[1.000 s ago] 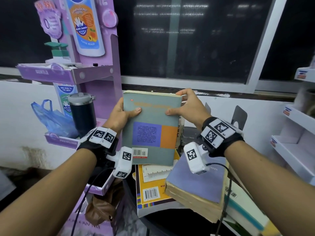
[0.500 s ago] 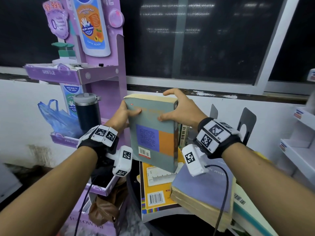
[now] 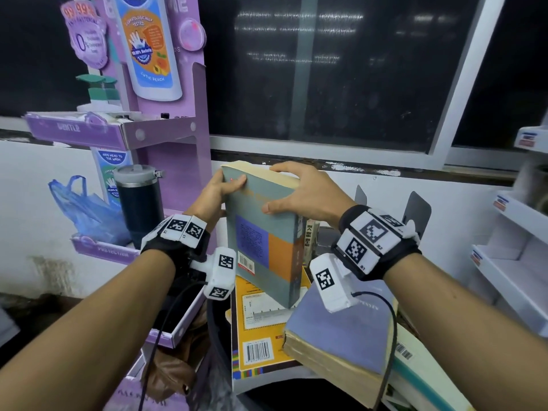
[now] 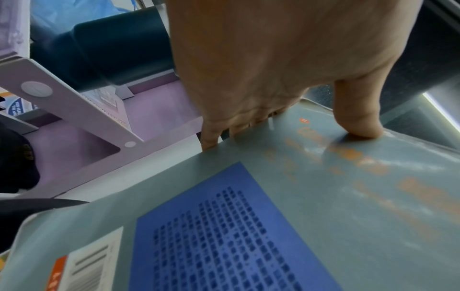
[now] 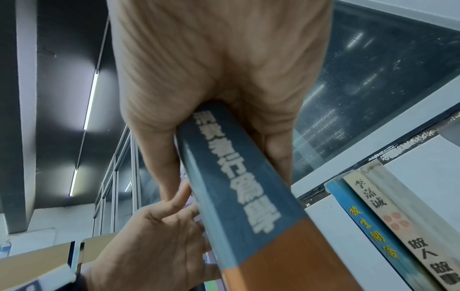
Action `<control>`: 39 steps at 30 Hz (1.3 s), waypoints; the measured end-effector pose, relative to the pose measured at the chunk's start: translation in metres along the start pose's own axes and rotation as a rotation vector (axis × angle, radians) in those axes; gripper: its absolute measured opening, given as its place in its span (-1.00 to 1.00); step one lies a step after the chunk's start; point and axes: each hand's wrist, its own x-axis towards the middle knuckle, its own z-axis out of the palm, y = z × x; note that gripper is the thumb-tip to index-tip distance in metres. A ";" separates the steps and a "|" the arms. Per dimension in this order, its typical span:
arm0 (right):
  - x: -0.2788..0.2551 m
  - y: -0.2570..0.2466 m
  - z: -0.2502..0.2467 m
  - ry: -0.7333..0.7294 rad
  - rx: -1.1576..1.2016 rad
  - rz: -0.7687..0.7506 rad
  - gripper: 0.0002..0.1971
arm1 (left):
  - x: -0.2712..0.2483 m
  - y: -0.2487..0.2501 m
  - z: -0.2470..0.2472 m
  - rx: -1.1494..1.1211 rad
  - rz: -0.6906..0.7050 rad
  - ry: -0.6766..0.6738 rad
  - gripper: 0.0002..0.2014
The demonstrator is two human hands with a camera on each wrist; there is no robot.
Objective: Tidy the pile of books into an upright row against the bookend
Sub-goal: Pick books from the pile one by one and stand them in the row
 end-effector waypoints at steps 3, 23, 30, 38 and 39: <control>-0.002 0.006 -0.001 0.043 0.006 0.005 -0.27 | 0.003 0.002 0.006 0.009 0.019 0.009 -0.53; -0.028 -0.016 -0.046 0.308 0.096 -0.044 -0.69 | -0.001 0.062 0.042 -0.187 0.189 -0.022 -0.69; -0.046 -0.013 -0.079 0.417 0.074 -0.020 -0.69 | -0.008 0.078 0.080 -0.158 0.206 -0.050 -0.66; -0.065 0.013 -0.119 0.493 0.021 0.085 -0.70 | -0.002 0.067 0.117 0.007 0.153 -0.118 -0.49; -0.066 0.017 -0.123 0.507 0.014 0.099 -0.69 | 0.000 0.063 0.120 0.033 0.144 -0.102 -0.50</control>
